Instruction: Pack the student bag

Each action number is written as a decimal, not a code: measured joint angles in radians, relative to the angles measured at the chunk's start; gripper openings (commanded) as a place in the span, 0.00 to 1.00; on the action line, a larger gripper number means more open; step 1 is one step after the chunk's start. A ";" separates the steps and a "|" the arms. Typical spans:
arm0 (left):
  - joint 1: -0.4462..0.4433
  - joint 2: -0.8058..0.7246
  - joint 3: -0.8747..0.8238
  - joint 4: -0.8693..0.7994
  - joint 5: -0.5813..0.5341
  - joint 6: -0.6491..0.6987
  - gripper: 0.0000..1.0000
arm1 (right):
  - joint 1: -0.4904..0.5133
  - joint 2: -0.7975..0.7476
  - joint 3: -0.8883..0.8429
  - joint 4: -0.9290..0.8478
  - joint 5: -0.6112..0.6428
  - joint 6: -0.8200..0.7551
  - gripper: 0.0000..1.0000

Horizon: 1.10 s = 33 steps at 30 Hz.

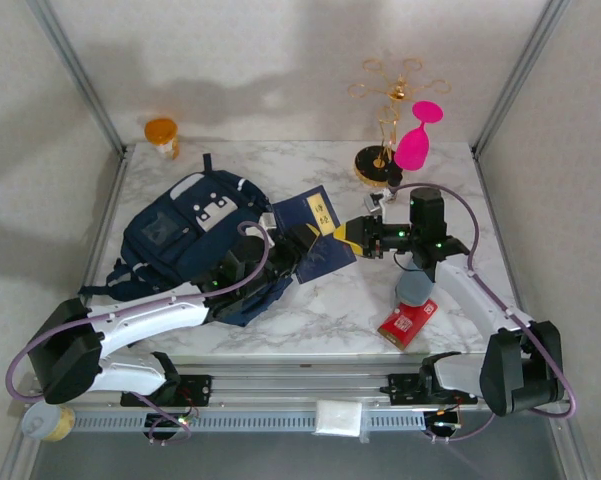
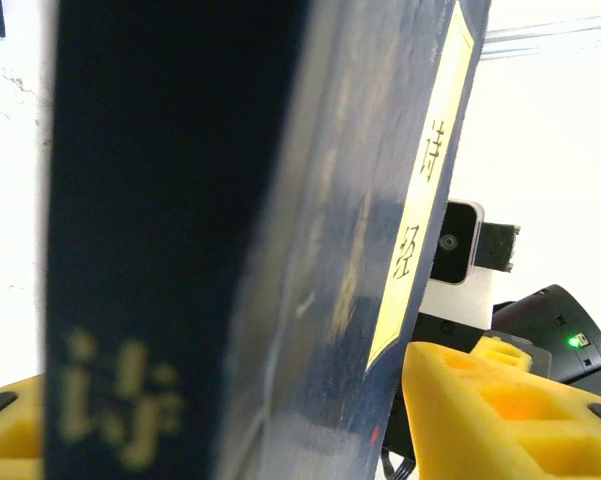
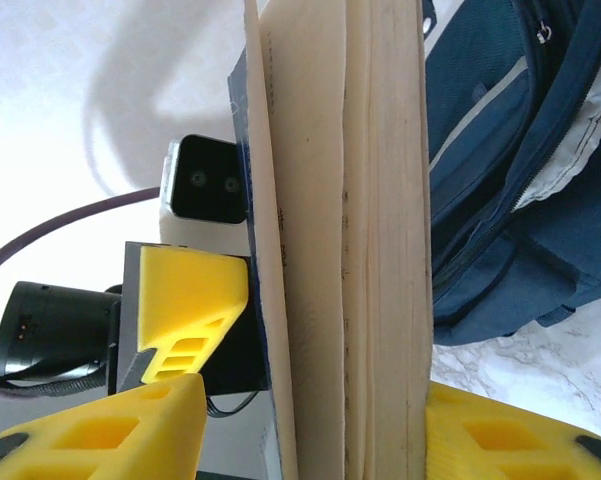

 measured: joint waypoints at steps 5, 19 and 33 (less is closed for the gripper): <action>0.000 0.013 0.007 -0.006 0.000 0.000 0.43 | 0.029 0.028 0.000 -0.008 0.006 -0.021 0.42; 0.002 0.043 0.024 -0.024 -0.003 0.008 0.48 | 0.041 0.031 0.000 -0.058 0.056 -0.112 0.00; 0.003 0.037 0.027 -0.043 -0.015 0.033 0.99 | 0.018 0.008 0.013 -0.045 0.138 -0.077 0.00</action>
